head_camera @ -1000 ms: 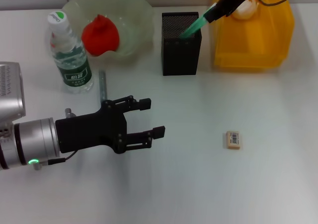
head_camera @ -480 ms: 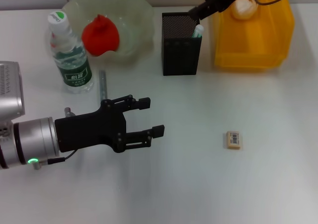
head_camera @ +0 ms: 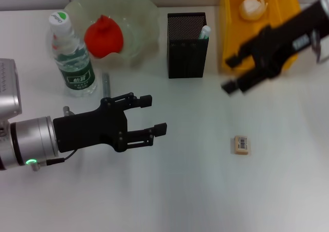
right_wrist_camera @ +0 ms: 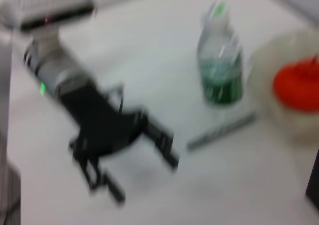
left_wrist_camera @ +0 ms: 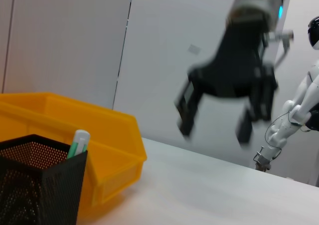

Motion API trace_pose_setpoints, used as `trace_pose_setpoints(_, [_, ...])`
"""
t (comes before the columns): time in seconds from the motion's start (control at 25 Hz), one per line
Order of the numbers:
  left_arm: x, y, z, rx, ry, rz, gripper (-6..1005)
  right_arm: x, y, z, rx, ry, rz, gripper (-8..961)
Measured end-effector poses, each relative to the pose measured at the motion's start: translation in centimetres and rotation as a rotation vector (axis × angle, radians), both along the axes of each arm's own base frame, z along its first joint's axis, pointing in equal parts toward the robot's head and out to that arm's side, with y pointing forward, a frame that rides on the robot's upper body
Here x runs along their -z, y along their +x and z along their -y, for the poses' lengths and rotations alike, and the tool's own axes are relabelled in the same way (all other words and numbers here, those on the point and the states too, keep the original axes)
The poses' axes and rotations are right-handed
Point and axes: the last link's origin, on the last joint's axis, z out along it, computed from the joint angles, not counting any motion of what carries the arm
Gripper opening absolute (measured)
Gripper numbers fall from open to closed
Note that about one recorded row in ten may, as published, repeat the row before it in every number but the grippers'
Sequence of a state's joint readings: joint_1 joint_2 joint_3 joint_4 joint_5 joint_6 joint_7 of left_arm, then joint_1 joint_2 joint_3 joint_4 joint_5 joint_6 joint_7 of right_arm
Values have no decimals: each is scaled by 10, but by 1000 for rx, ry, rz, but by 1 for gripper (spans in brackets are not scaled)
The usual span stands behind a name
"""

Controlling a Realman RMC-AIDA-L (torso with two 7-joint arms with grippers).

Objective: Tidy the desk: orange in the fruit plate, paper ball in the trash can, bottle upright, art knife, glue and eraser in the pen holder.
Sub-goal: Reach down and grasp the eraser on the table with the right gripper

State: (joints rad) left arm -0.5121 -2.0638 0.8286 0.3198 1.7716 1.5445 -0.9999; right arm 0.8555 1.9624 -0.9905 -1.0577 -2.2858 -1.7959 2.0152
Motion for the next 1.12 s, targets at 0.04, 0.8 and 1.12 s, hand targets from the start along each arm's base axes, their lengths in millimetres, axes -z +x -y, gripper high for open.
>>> trace_pose_setpoints(0.04, [0,0,0,0,1,0,784,5,4,3,1,-22,36,707])
trace_pose_setpoints(0.8, [-1,0,-3,-11,3,-3,785,70,35,23,-100,-157,379,703])
trace_pose_setpoints(1.12, [-1,-1,-3,-16,5,-6,784,82,46,25,-101,-168,409,702])
